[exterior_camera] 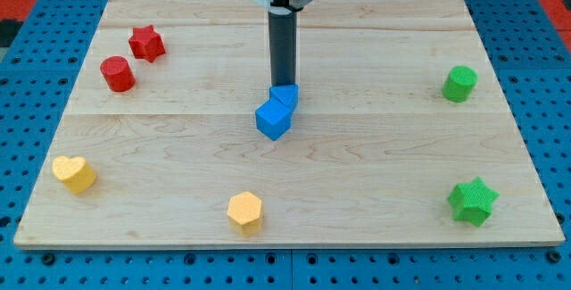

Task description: Slide red star towards the center left

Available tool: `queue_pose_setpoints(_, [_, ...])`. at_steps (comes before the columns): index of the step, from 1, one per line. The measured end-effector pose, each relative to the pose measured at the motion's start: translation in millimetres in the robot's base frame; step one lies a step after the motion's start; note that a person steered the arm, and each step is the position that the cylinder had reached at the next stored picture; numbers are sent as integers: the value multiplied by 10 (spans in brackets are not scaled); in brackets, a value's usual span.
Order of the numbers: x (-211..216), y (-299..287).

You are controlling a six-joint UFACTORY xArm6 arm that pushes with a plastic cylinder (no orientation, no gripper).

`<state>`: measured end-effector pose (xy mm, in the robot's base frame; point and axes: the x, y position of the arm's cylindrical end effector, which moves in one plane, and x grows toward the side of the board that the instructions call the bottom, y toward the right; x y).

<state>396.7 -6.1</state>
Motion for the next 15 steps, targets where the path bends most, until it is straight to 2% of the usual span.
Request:
queue_pose_setpoints(2, [-370, -773])
queue_pose_setpoints(4, [-1036, -1108])
queue_pose_setpoints(6, [-1189, -2388])
queue_pose_setpoints(8, [-1082, -2512])
queue_pose_setpoints(10, [-933, -1960])
queue_pose_setpoints(13, [-391, -1786])
queue_pose_setpoints(15, [176, -1769])
